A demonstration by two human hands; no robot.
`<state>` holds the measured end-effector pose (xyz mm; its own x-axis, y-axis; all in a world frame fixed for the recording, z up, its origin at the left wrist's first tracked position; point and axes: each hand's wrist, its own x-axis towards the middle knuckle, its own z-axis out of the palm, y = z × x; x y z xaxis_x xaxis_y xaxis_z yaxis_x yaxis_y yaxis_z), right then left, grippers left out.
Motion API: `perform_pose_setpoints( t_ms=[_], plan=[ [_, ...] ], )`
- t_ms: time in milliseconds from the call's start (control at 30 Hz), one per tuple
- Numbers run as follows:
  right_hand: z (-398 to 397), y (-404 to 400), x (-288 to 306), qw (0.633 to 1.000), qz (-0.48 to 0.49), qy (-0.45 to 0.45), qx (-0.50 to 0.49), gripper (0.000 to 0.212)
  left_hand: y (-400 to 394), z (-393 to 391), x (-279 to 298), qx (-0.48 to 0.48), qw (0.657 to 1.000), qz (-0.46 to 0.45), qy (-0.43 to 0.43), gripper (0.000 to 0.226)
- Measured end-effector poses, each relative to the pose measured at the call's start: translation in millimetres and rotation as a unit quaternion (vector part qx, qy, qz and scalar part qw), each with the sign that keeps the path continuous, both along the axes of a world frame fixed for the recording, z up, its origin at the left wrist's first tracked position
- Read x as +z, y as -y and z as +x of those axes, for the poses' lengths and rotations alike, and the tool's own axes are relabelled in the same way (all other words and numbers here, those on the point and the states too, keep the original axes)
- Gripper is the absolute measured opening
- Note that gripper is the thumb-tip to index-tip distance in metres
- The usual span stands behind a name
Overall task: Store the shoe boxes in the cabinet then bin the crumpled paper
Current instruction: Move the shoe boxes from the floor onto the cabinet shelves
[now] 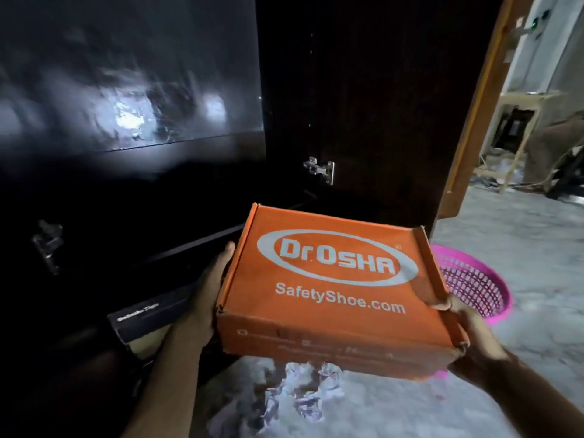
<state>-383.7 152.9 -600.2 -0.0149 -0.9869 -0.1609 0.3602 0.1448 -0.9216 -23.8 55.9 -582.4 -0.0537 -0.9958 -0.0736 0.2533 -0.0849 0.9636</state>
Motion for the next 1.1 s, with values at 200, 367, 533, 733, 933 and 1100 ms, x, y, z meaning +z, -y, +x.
perform_pose_setpoints(
  t_ms=[200,367,533,733,933,1100],
  plan=[
    [44,87,39,0.999,0.021,-0.036,0.011,0.045,-16,40,27,0.172,0.971,-0.146,0.074,0.069],
    [104,151,83,0.994,0.027,-0.102,0.040,0.040,0,56,40,0.315,0.931,-0.174,0.058,0.046],
    [155,200,90,0.994,-0.072,-0.037,0.080,0.040,19,79,34,0.419,0.892,-0.157,0.065,0.045],
    [195,243,54,0.971,-0.187,-0.105,0.110,0.058,52,102,30,0.556,0.814,-0.117,0.119,0.066],
    [251,271,49,0.960,-0.196,-0.197,0.031,0.073,76,117,14,0.597,0.787,-0.106,0.116,0.063],
    [290,294,54,0.944,-0.179,-0.277,0.016,0.077,93,135,0,0.615,0.780,-0.093,0.076,0.067]
  ],
)
